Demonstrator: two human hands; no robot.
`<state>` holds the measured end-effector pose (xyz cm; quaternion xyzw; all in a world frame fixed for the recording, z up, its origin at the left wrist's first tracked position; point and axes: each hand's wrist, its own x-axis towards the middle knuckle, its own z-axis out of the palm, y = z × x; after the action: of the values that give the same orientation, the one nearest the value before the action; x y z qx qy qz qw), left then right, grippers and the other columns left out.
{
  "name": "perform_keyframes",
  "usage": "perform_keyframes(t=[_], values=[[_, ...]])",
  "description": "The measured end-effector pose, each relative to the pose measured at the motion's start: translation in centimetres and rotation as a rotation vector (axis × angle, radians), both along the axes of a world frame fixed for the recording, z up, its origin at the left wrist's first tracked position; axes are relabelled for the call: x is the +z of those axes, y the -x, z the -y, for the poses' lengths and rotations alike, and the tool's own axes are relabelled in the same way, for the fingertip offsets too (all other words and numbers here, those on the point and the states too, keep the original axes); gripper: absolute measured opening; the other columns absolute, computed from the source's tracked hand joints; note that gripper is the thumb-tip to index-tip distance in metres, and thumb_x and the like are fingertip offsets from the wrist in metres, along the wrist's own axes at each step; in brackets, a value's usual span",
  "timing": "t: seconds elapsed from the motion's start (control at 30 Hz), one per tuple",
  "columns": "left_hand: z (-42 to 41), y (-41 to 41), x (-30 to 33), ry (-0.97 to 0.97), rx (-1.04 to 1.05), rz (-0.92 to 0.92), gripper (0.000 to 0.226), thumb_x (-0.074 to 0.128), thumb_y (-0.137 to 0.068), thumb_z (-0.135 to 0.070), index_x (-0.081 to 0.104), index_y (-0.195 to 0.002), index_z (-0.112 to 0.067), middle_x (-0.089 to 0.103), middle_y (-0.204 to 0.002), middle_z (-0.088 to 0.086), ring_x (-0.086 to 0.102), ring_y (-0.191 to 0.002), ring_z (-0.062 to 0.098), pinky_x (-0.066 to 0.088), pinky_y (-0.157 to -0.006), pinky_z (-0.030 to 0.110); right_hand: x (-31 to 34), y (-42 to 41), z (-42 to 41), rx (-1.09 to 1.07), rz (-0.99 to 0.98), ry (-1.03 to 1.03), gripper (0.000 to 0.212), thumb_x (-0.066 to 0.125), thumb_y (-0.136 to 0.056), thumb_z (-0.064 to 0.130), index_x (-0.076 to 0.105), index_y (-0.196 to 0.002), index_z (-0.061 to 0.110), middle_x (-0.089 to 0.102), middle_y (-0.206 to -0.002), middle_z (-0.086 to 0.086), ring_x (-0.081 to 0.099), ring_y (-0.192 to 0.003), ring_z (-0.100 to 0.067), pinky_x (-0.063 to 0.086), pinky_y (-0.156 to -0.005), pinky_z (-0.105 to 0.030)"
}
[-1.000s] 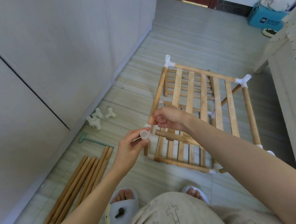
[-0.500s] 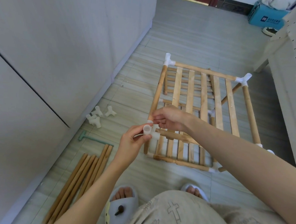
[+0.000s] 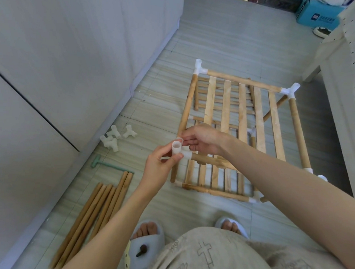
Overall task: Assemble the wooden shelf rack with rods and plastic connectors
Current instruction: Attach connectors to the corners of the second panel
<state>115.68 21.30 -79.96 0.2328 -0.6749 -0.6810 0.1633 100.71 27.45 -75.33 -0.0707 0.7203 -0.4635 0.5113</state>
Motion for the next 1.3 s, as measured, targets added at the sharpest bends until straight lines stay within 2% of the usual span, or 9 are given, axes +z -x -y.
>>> perform_keyframes(t=[0.13, 0.3, 0.47, 0.5, 0.6, 0.73, 0.83, 1.17, 1.3], values=[[0.1, 0.0, 0.1, -0.028, -0.043, -0.015, 0.037, 0.059, -0.089, -0.007, 0.058, -0.124, -0.017, 0.059, -0.127, -0.007, 0.052, -0.119, 0.000, 0.043, -0.098, 0.021, 0.1, 0.1, -0.1, 0.006, 0.003, 0.001, 0.007, 0.056, -0.088, 0.004, 0.061, -0.084, 0.007, 0.068, -0.082, -0.005, 0.063, -0.078, -0.014, 0.044, -0.064, -0.022], [0.2, 0.0, 0.0, -0.013, -0.074, -0.006, 0.039, 0.059, -0.089, -0.007, 0.057, -0.127, -0.016, 0.060, -0.122, -0.003, 0.054, -0.113, -0.002, 0.044, -0.093, 0.018, 0.2, 0.1, -0.1, 0.008, -0.005, -0.006, 0.008, 0.057, -0.088, 0.003, 0.059, -0.081, 0.007, 0.066, -0.078, -0.004, 0.062, -0.078, -0.014, 0.043, -0.065, -0.021], [0.4, -0.2, 0.2, 0.035, -0.067, 0.014, 0.043, 0.059, -0.089, -0.005, 0.054, -0.130, -0.015, 0.058, -0.124, 0.012, 0.056, -0.113, 0.014, 0.045, -0.101, 0.036, 0.1, 0.1, -0.1, -0.002, 0.001, -0.001, 0.007, 0.057, -0.088, 0.002, 0.060, -0.083, 0.007, 0.066, -0.078, -0.004, 0.063, -0.077, -0.014, 0.044, -0.066, -0.022], [0.3, -0.3, 0.2, 0.033, -0.080, 0.011, 0.046, 0.058, -0.089, -0.003, 0.051, -0.133, -0.013, 0.058, -0.125, 0.011, 0.056, -0.114, 0.015, 0.045, -0.102, 0.036, 0.1, 0.1, -0.1, -0.006, 0.001, 0.003, 0.006, 0.057, -0.088, 0.002, 0.060, -0.084, 0.006, 0.067, -0.079, -0.005, 0.063, -0.076, -0.014, 0.044, -0.065, -0.021], [-0.2, -0.8, 0.0, -0.018, -0.112, -0.002, 0.060, 0.053, -0.089, 0.007, 0.035, -0.143, -0.014, 0.059, -0.125, 0.001, 0.058, -0.114, 0.009, 0.046, -0.098, 0.024, 0.1, 0.0, 0.0, -0.024, 0.029, 0.030, 0.005, 0.059, -0.086, 0.001, 0.061, -0.084, 0.006, 0.068, -0.078, -0.005, 0.064, -0.071, -0.013, 0.042, -0.059, -0.020], [-0.2, -1.1, -0.6, -0.052, -0.023, 0.032, 0.054, 0.053, -0.089, 0.008, 0.041, -0.138, -0.011, 0.062, -0.114, 0.011, 0.062, -0.105, 0.010, 0.049, -0.090, 0.020, -0.1, -0.1, 0.0, -0.028, 0.031, 0.033, 0.011, 0.058, -0.088, 0.003, 0.059, -0.078, 0.008, 0.066, -0.075, -0.005, 0.063, -0.066, -0.012, 0.041, -0.056, -0.019], [0.0, -0.9, -0.6, -0.056, -0.011, 0.041, 0.050, 0.054, -0.088, 0.008, 0.044, -0.135, -0.008, 0.064, -0.110, 0.008, 0.063, -0.101, 0.006, 0.049, -0.082, 0.015, -0.2, -0.2, -0.1, -0.026, 0.031, 0.035, 0.013, 0.058, -0.089, 0.004, 0.059, -0.077, 0.008, 0.065, -0.074, -0.004, 0.062, -0.068, -0.013, 0.041, -0.054, -0.019], [0.2, -0.9, -1.4, -0.068, -0.010, 0.049, 0.049, 0.055, -0.088, 0.008, 0.045, -0.132, -0.009, 0.068, -0.109, 0.005, 0.064, -0.103, 0.009, 0.050, -0.089, 0.022, -0.5, -0.6, -0.1, -0.037, 0.007, 0.035, 0.010, 0.057, -0.090, 0.002, 0.058, -0.082, 0.007, 0.063, -0.077, -0.005, 0.060, -0.073, -0.016, 0.043, -0.062, -0.023], [-0.1, -1.1, -1.1, -0.041, -0.053, 0.009, 0.049, 0.054, -0.088, 0.009, 0.046, -0.131, -0.013, 0.064, -0.117, 0.002, 0.061, -0.109, 0.012, 0.049, -0.095, 0.026, -0.3, -1.0, 0.1, -0.035, -0.017, 0.039, 0.009, 0.057, -0.090, 0.003, 0.057, -0.084, 0.009, 0.065, -0.078, -0.005, 0.062, -0.073, -0.015, 0.044, -0.068, -0.025]])
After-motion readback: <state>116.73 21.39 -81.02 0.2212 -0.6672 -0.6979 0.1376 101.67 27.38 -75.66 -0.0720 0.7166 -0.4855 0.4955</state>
